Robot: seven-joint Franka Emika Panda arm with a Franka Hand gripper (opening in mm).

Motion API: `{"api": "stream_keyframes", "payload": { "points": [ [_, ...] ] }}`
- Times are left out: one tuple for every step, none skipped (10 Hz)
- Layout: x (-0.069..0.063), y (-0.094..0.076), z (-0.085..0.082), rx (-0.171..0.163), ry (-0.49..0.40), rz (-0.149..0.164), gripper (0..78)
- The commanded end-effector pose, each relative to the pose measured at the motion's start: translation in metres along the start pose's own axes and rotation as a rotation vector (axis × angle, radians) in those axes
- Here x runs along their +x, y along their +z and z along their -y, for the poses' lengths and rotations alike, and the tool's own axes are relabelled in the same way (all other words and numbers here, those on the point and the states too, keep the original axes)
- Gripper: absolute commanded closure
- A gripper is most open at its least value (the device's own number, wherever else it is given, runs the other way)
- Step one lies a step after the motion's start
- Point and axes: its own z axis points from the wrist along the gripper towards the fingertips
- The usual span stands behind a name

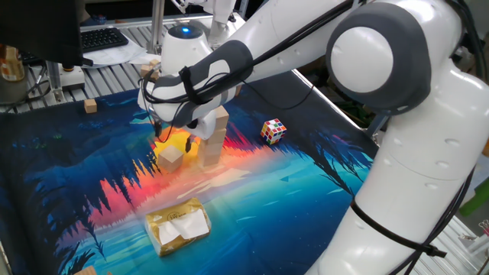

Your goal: Stack the blocks in a vertical line of five

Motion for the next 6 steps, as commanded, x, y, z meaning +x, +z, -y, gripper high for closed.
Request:
{"api": "stream_keyframes", "payload": {
  "points": [
    [-0.001, 0.009, -0.003, -0.010, 0.006, 0.006, 0.1],
    [-0.001, 0.013, -0.004, -0.014, 0.010, 0.011, 0.1],
    [-0.002, 0.017, -0.005, -0.017, 0.013, 0.013, 0.1],
    [-0.003, 0.020, -0.004, -0.020, 0.014, 0.016, 0.1],
    [-0.003, 0.023, -0.004, -0.022, 0.016, 0.017, 0.1],
    [-0.004, 0.024, -0.004, -0.024, 0.017, 0.019, 0.1]
  ]
}}
